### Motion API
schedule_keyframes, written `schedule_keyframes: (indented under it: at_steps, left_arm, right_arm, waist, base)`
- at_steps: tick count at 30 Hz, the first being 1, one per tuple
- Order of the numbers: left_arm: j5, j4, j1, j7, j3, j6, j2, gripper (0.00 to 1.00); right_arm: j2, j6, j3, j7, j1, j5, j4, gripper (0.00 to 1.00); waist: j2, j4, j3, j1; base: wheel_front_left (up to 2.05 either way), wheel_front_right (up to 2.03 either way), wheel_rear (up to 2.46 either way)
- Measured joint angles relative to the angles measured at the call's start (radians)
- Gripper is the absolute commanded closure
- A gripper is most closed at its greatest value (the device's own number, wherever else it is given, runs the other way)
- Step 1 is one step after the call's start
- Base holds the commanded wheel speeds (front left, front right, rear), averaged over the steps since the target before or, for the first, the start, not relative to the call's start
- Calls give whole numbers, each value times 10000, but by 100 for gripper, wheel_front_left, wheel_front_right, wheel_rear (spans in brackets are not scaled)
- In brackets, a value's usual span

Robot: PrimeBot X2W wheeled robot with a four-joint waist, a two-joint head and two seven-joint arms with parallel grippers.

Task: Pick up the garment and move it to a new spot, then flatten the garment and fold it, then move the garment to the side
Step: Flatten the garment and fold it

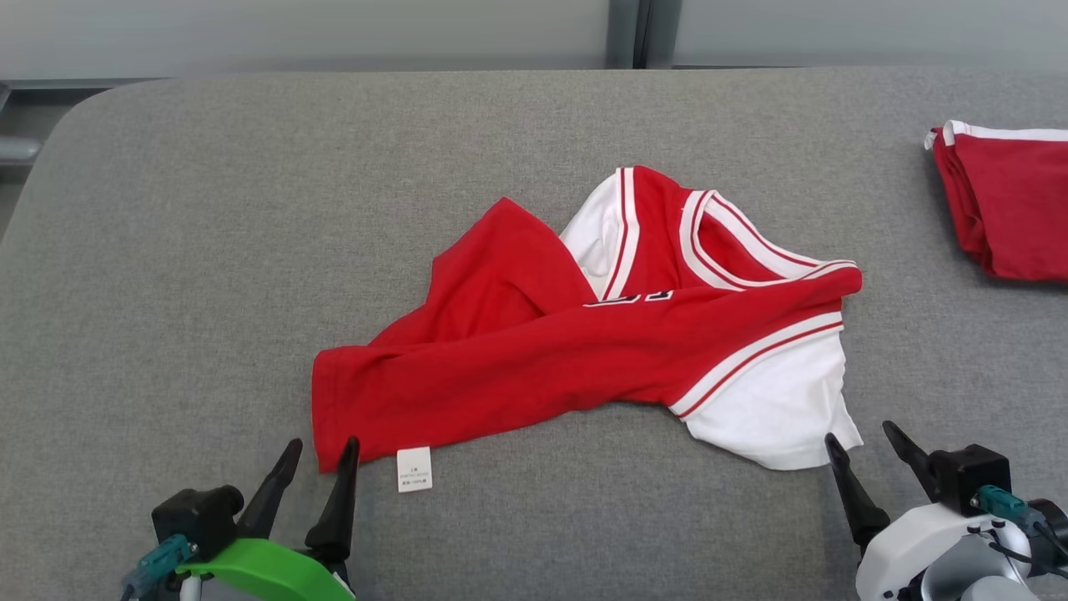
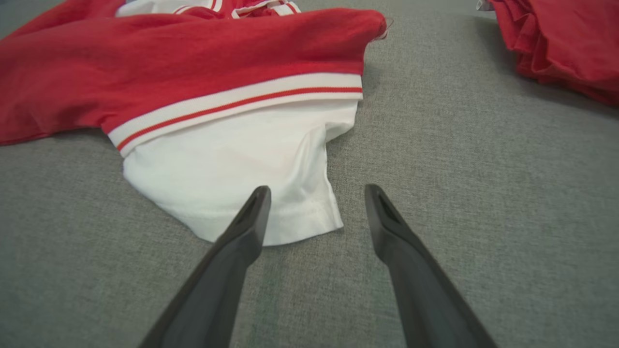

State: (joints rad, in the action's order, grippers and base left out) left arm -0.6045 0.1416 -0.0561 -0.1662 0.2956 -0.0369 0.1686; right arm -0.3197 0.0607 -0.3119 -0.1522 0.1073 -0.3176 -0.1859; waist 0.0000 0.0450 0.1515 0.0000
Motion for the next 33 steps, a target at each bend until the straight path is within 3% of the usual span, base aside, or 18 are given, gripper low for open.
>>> schedule_keyframes:
  at_steps: [17,18,19,20,21,23,26,33]
  left_arm:
    - [-82,761,642,704,-15,2,-13,0]
    - [-82,792,650,757,-15,2,-13,0]
    - [-82,828,655,828,-15,2,-12,0]
    - [-84,872,661,876,-13,2,-13,0]
    - [-88,932,670,943,-12,2,-13,0]
    - [-134,1078,675,1043,-13,2,-13,0]
    - [-313,1147,707,1049,-46,2,-25,0]
    - [-439,1402,1009,1129,-59,-13,-79,0]
  right_arm:
    - [337,-518,-198,754,-1038,-384,-1609,0]
    - [366,-546,-199,779,-1056,-433,-1661,9]
    - [368,-621,-209,792,-1091,-453,-1716,34]
    - [366,-629,-215,796,-1147,-453,-1772,41]
    - [370,-658,-215,796,-1209,-456,-1824,41]
    - [387,-696,-221,798,-1290,-462,-1914,27]
    - [410,-725,-244,796,-1439,-462,-2023,22]
    - [449,-861,-244,780,-1654,-508,-2249,38]
  waist:
    - [0,17,294,0]
    - [0,19,297,0]
    - [0,22,301,0]
    - [0,25,306,0]
    - [0,26,309,0]
    - [0,26,316,0]
    - [0,6,355,0]
    - [0,-46,397,0]
  base:
    - [0,0,0]
    - [0,0,0]
    - [0,0,0]
    - [0,0,0]
    - [0,0,0]
    - [0,0,0]
    - [0,0,0]
    - [0,0,0]
